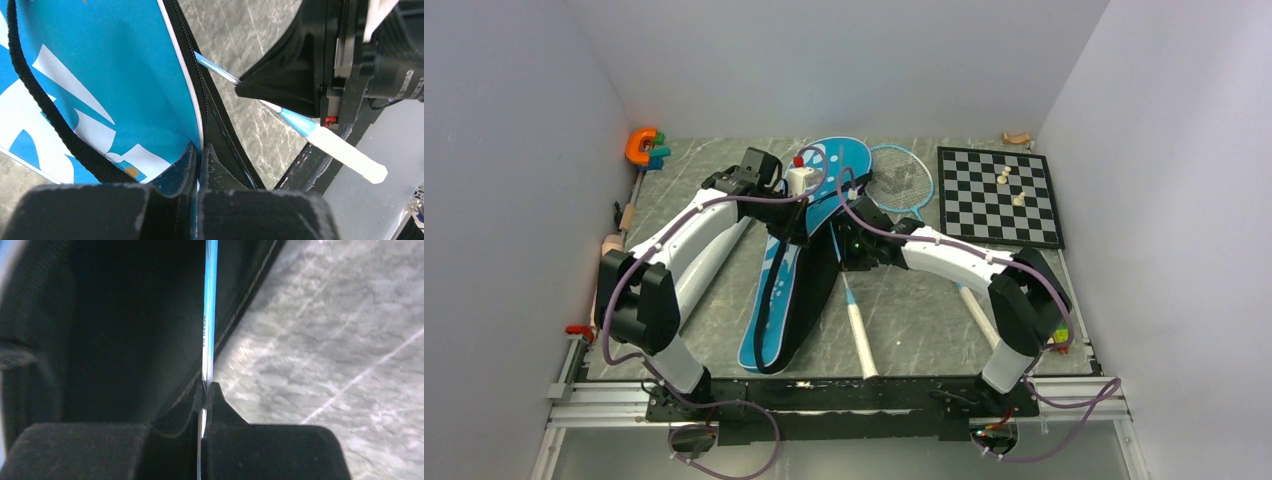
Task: Pack up the badminton gear
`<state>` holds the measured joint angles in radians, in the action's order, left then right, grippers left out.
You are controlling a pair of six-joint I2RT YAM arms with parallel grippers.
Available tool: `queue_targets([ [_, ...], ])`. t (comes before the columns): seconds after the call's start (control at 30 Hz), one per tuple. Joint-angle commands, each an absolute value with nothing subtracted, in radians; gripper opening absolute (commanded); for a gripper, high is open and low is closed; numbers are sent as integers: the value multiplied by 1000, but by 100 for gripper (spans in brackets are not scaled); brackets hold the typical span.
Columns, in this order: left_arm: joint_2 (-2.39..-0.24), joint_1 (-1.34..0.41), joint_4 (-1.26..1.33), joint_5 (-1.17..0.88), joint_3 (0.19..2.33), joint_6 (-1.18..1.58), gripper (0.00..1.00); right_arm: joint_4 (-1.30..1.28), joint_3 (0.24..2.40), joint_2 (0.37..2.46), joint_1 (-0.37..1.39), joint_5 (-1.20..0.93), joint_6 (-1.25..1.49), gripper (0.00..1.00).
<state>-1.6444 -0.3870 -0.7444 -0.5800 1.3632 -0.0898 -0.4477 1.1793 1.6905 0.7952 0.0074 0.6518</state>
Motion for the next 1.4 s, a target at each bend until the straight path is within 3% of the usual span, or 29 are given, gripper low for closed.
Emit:
queue_targets([
  [0.0,-1597,-385,-765,-685,1377,-120,0,-225,1217,1691,772,-36,739,0],
  [0.33,-1581,-387,-781,-708,1363,-136,0,-75,1257,1775,703,-115,910,0],
  [0.4,-1590,-386,-779,-701,1359,-142,0,-77,1272,1779,705,-143,909,14],
  [0.47,-1604,-384,-777,-694,1356,-149,0,-61,1258,1764,706,-183,910,34],
  [0.53,-1616,-384,-770,-692,1353,-153,0,-55,1235,1742,703,-205,903,45],
  [0.63,-1636,-381,-761,-691,1356,-150,0,-75,1222,1720,693,-229,878,54],
  [0.93,-1637,-368,-762,-696,1367,-143,0,-284,1238,1616,500,-140,709,60],
  [1.13,-1630,-342,-773,-707,1364,-144,0,-520,1334,1710,366,163,530,66],
  [1.37,-1585,-328,-780,-693,1350,-161,0,-486,1259,1794,244,220,493,65],
])
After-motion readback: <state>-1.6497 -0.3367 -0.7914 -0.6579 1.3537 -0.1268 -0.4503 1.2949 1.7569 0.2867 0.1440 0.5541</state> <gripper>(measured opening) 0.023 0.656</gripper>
